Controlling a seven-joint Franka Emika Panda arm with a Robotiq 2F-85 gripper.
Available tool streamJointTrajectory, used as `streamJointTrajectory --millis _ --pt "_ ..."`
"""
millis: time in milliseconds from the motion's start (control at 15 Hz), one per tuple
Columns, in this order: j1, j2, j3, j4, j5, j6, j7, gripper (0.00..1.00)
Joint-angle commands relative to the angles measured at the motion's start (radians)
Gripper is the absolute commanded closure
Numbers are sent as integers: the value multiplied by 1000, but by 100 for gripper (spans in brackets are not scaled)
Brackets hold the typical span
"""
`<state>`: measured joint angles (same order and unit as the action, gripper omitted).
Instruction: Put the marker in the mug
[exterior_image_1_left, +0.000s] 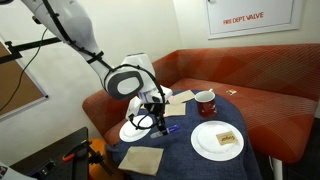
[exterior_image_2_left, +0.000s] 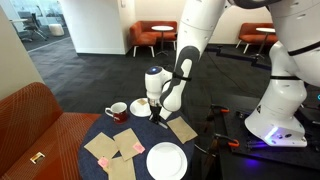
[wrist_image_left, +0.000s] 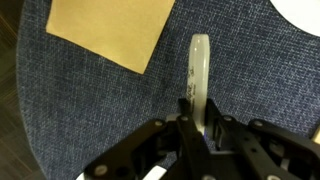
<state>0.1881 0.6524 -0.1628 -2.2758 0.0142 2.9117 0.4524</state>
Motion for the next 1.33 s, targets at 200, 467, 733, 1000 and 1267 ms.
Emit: streamJointTrajectory --millis 200,467,733,1000,1267 --pt "-1 -235 9 -63 9 -192 -25 95" --pt "-16 -318 30 -22 -4 -301 -15 95" --pt "-27 -342 52 49 -12 -359 -13 95" --pt "-38 -308 73 142 -10 -397 -25 95" --pt "-29 -302 72 155 -18 -390 5 95"
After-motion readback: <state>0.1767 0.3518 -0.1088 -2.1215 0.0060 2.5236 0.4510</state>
